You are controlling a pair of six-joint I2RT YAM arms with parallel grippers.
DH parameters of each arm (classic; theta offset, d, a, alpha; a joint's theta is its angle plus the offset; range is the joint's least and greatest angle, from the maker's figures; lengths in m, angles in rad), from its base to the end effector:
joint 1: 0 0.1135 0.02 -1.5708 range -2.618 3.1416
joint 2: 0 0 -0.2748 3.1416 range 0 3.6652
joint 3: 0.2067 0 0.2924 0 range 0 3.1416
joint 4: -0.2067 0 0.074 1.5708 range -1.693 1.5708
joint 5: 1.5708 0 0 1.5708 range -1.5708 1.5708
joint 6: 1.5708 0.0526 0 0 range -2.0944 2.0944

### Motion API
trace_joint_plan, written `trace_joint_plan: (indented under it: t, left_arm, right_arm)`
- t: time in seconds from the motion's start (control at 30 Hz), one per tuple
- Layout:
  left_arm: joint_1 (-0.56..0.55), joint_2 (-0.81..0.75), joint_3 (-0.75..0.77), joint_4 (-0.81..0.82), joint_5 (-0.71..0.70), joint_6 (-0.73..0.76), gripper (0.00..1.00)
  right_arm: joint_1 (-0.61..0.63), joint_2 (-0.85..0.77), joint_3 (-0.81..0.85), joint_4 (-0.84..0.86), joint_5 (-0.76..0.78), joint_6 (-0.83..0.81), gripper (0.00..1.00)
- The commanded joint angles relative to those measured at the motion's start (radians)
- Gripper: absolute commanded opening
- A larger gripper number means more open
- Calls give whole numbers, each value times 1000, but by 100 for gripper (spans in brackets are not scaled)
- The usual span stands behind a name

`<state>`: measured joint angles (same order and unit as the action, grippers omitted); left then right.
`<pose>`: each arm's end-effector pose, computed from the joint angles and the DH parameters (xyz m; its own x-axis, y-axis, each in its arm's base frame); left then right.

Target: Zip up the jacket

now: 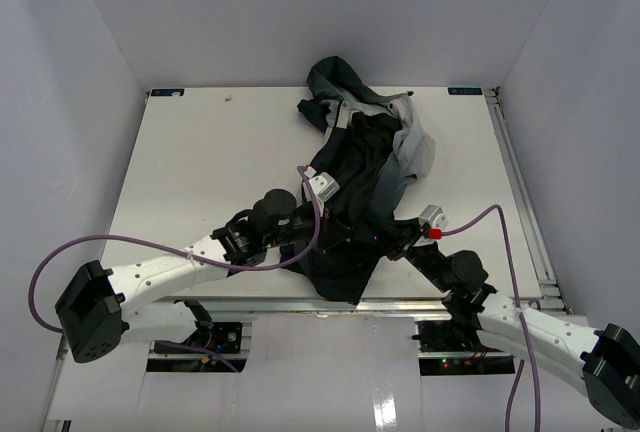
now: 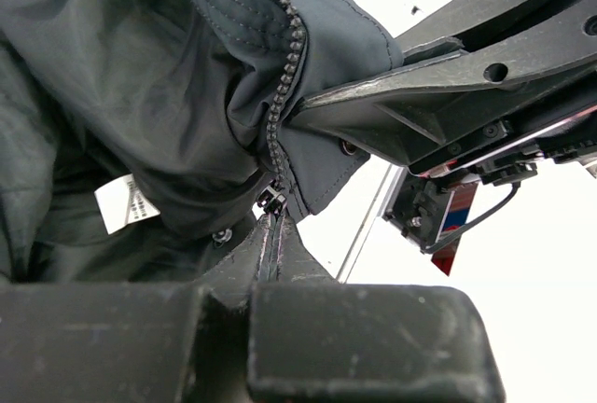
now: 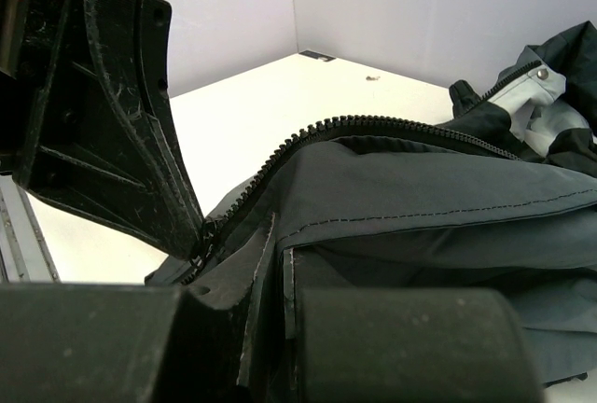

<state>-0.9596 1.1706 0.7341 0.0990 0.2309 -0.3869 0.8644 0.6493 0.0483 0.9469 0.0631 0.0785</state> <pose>0.1714 -0.2655 0.2585 -0.5235 0.1071 -0.8452 0.7814 0.4559 -0.4262 0.1259 0.1424 0.2102 0.1629 0.3115 -0.9362 -0.7357 0.6706 0.0951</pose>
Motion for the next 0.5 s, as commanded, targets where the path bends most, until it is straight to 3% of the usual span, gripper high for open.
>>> trace_joint_plan:
  t: [0.0,0.07,0.13,0.23,0.47]
  left_arm:
    - [-1,-34,-9,-44,-38,4,0]
    - [-1,-34,-10,-64,-45,9,0]
    - [-2,-35,-15,-76,-34,14,8]
    - [-2,-65,-31,-79,-19,16,43]
    - [-2,-167,-6,-92,-54,13,58]
  right_arm:
    - [-1,-5,29,53,65,-17,8]
    - [-2,-16,42,37,73,-25,8]
    - [-2,-22,54,31,74,-26,8]
    - [-1,-18,66,26,44,-25,8]
    - [-1,1,89,15,3,-11,8]
